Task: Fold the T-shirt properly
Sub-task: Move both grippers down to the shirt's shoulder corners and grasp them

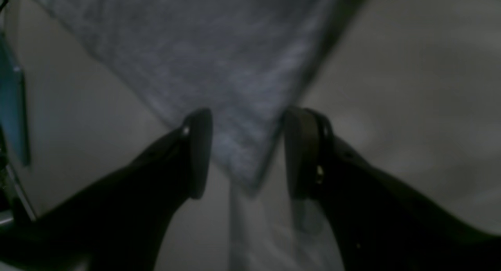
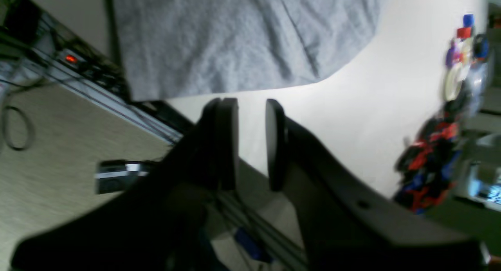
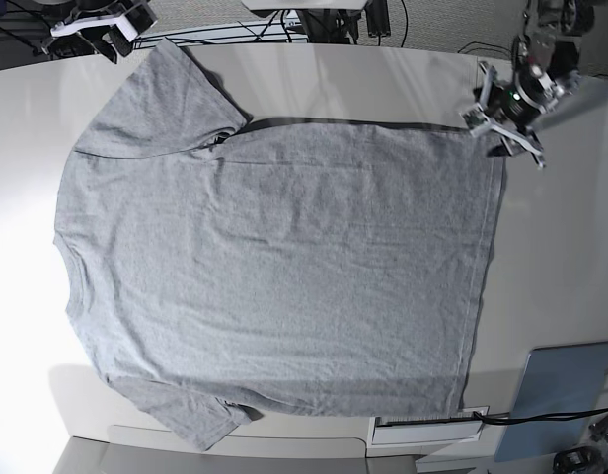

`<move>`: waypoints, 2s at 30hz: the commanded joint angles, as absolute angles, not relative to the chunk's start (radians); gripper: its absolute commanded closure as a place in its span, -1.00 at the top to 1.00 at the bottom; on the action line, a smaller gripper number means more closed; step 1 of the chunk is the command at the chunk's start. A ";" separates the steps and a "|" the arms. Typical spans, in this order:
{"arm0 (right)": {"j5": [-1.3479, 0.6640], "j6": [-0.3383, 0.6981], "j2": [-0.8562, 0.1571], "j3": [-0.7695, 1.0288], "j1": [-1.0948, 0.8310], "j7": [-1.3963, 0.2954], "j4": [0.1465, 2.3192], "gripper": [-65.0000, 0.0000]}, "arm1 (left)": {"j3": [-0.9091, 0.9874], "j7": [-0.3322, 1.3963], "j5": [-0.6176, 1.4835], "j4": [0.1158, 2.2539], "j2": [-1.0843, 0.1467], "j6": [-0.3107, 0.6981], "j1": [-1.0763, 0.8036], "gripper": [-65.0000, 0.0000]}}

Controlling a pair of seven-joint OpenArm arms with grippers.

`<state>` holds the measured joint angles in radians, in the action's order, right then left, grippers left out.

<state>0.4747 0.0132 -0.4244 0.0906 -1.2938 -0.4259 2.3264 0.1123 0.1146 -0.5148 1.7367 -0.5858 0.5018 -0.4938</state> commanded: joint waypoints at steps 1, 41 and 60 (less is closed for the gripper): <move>0.496 -0.002 -0.426 0.094 -1.309 -0.412 2.344 -0.61 | 0.119 0.115 -0.524 1.727 -0.608 0.498 -0.486 -0.05; 0.767 0.128 -0.511 0.094 -1.277 -0.467 2.339 0.00 | -0.047 0.141 -0.659 1.602 -0.615 0.559 -0.388 -1.00; 0.805 0.289 -0.576 0.057 -0.952 -0.343 1.980 0.00 | -0.047 0.130 -0.659 1.602 -0.615 0.558 -0.387 -1.00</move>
